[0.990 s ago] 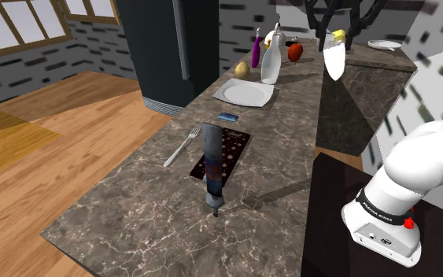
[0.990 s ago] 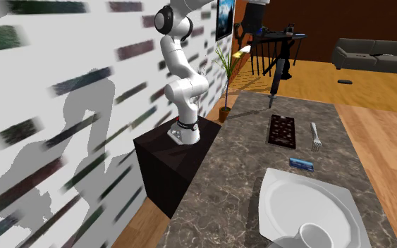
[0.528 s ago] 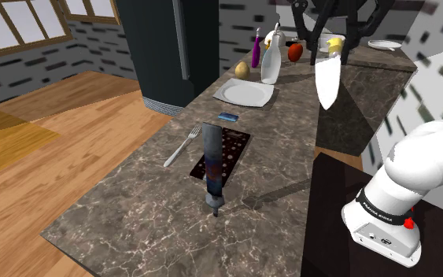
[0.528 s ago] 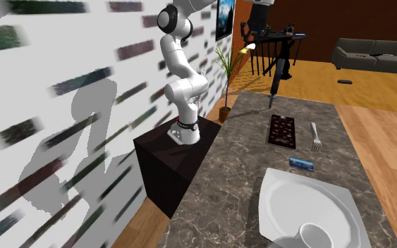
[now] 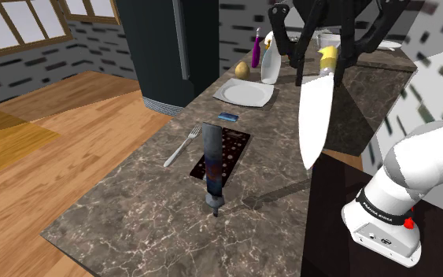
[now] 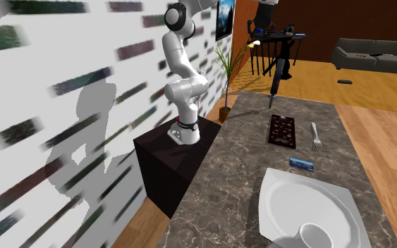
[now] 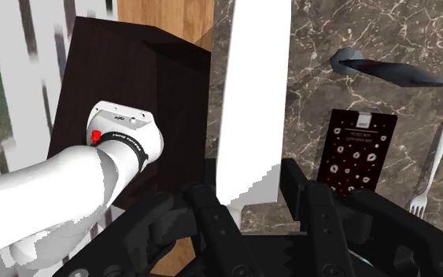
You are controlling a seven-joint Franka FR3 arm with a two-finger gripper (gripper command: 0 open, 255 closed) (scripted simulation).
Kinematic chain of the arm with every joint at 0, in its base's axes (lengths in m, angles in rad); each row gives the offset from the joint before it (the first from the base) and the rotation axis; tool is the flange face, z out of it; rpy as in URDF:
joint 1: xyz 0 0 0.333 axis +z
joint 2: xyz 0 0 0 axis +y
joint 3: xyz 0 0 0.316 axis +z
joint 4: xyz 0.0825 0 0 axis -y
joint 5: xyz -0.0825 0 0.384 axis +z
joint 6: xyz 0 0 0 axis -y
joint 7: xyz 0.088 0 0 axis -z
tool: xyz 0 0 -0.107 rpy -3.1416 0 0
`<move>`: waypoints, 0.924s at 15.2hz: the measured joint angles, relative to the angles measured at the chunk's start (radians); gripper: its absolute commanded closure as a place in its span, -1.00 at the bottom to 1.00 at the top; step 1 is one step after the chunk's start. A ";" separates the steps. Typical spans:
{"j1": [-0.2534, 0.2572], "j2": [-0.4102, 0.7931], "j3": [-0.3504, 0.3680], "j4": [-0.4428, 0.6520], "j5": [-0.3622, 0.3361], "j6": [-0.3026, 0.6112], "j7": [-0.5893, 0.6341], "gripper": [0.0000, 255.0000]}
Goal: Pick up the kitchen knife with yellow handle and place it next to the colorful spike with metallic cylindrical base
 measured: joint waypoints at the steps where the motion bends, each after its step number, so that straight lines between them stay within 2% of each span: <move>1: -0.002 0.003 0.022 0.000 0.010 0.010 0.019 1.00; 3: -0.001 -0.004 0.040 -0.015 0.024 0.027 0.036 1.00; 14: 0.033 -0.089 0.047 -0.221 0.061 0.154 0.000 1.00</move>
